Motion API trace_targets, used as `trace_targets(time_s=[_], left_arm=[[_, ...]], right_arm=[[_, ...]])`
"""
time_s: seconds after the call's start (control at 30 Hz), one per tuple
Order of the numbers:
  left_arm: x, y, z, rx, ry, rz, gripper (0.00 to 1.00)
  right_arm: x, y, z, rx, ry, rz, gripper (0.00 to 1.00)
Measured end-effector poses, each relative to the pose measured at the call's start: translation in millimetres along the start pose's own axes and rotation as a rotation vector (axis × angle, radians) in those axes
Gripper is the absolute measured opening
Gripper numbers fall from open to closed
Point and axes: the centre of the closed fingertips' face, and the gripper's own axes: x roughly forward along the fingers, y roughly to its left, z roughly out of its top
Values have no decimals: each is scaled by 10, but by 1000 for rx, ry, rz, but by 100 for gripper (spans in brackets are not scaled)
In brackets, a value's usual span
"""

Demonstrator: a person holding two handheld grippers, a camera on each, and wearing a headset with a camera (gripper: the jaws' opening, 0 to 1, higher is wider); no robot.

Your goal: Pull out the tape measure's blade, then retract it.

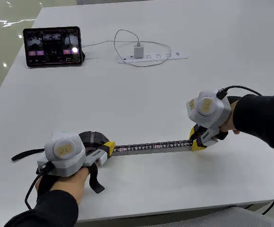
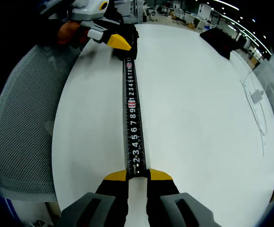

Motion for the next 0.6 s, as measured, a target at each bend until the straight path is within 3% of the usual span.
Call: trace_targets(time_s=[0.4,0.6], left_arm=[[-4,6,4,3,-3,-1,61],[-4,4,4,5,-4,-1,61]], right_arm=[[0,19,47,32,3,2,10],[-7,25,57,5,5,1,11]])
